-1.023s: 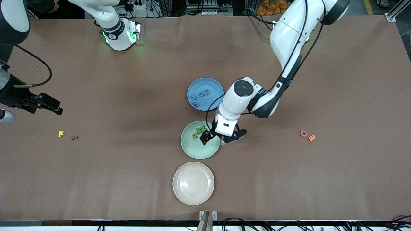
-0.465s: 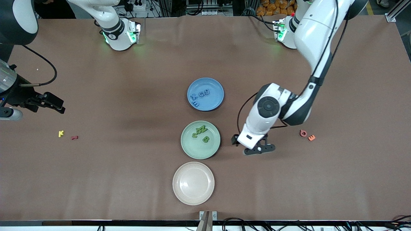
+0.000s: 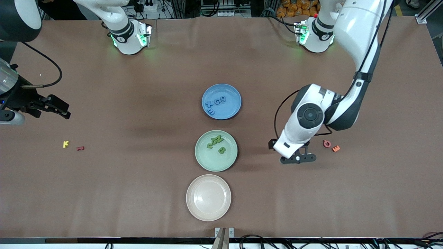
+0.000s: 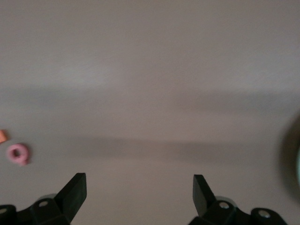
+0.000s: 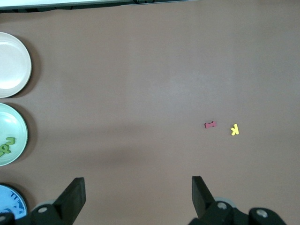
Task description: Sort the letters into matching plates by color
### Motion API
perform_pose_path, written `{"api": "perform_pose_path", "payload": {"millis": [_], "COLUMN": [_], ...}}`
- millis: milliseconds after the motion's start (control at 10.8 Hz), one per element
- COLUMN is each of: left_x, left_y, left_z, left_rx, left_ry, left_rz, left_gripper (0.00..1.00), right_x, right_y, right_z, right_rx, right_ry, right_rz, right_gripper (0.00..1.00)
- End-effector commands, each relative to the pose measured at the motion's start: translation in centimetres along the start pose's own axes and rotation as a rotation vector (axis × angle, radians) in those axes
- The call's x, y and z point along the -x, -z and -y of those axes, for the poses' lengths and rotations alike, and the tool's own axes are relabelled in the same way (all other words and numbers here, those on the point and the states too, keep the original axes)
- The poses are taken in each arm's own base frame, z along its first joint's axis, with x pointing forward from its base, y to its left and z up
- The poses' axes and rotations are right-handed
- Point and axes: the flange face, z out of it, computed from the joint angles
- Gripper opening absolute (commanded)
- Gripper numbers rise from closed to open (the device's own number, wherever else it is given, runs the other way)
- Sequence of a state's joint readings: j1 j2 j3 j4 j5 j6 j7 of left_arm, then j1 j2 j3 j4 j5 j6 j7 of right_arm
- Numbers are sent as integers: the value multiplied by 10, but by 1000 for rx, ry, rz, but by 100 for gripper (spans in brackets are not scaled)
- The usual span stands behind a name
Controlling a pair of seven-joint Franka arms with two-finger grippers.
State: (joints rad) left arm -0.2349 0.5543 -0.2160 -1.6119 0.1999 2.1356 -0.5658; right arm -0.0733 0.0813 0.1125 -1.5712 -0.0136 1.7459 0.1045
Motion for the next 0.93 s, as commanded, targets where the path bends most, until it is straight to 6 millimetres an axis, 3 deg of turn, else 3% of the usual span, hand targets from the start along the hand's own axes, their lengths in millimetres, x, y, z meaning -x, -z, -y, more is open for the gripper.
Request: {"api": "perform_pose_path", "payload": {"millis": [0,93,279,465,651,837], "left_x": [57,75,103,112,104,85], "left_y": [36,49,71,120,163,211], "left_z": [80,99,116,168,208,208], "left_rx": [-60,-56,-46,-40,65,89], "left_ry": [-116,-121,-123,-75,-51,-48], "left_rz": [15,17,12,-37,-65,-111], "left_gripper": [100,100,100,100,100,100], "right_x": [9,9,8,8,7,8], "right_y": [2,2,1,1,-2,-2], "right_z": [-1,0,0,0,0,0], "right_rx": [14,14,13,13,11,10], "right_ry": [11,11,11,11,11,9], "right_rz": [0,-3,-6,-6,2,7], "right_gripper": [100,100,100,100,100,100]}}
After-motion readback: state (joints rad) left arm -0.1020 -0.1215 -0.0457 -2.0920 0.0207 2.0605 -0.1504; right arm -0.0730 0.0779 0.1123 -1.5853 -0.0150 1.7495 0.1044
